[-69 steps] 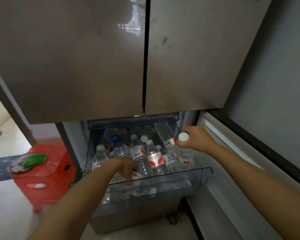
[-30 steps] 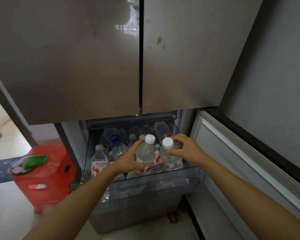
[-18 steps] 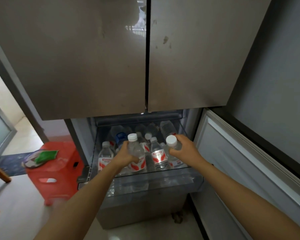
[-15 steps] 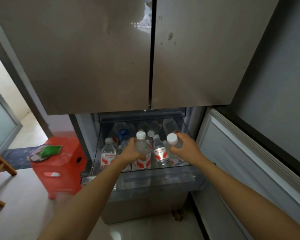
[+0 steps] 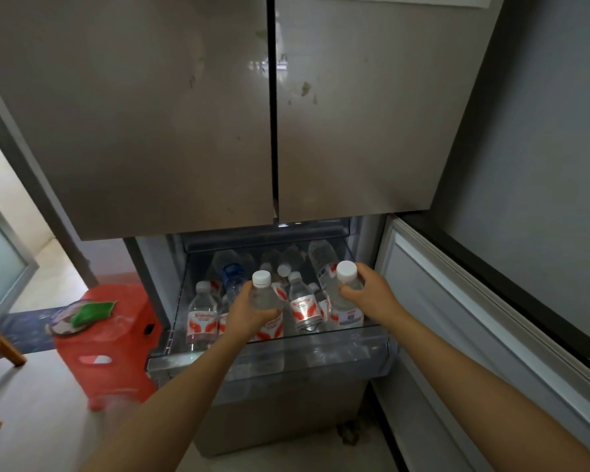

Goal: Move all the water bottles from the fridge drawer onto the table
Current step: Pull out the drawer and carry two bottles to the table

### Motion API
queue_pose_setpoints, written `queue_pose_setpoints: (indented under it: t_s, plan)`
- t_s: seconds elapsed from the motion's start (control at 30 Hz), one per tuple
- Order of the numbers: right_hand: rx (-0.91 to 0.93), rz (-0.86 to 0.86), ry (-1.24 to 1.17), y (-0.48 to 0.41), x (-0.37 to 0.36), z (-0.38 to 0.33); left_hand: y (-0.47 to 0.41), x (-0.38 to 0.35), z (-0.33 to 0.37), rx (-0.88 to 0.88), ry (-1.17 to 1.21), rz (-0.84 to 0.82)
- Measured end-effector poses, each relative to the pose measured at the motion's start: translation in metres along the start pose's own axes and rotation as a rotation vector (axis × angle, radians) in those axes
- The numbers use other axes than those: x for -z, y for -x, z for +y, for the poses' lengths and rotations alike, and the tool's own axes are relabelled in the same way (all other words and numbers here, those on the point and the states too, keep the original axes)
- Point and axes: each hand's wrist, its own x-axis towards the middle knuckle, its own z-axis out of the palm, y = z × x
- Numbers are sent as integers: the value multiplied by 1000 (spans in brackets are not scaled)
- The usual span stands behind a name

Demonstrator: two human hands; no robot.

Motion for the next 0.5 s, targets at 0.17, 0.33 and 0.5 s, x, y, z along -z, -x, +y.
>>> queue_pose_setpoints:
  t_s: [0.17,0.33,0.5]
  plan:
    - [3,-14,-8,-1,5,1,5,3,-1,7,13,43]
    - [-16,-21,-7,-2,9,3,4,9,15,-7,27,80]
    - [-20,-8,1,-4,12,0,-1,31,50,-92,6,155]
